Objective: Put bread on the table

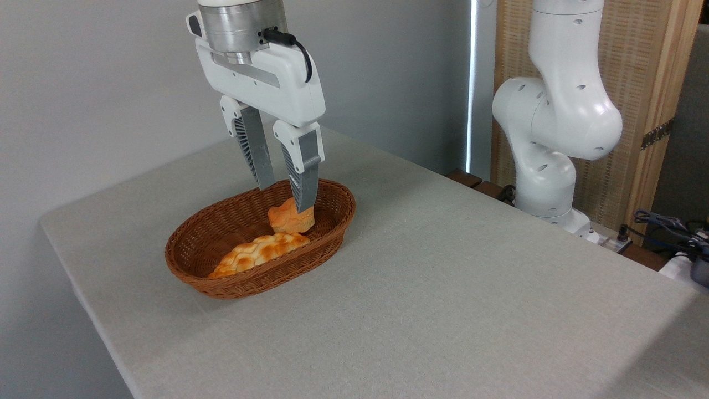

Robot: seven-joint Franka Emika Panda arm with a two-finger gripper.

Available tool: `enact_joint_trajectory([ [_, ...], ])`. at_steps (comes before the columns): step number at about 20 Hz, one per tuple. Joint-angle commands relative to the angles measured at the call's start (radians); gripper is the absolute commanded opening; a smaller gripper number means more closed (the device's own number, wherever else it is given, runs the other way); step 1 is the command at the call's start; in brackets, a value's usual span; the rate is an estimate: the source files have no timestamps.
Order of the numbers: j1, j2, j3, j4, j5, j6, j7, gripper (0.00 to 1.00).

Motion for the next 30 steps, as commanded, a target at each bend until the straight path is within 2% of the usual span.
enact_joint_trajectory([
  [1,0.001,-0.009,0.006,0.001,-0.009,-0.015,-0.005,1.0],
  [16,0.001,-0.013,-0.005,-0.011,-0.012,-0.012,-0.014,1.0],
  [20,-0.002,-0.044,-0.027,-0.083,-0.076,0.065,-0.015,1.0],
  [24,-0.002,-0.052,-0.12,-0.183,-0.12,0.17,-0.02,1.0],
  [27,-0.002,-0.052,-0.192,-0.267,-0.153,0.256,-0.08,1.0],
  [30,-0.002,-0.052,-0.238,-0.323,-0.154,0.3,-0.097,1.0],
])
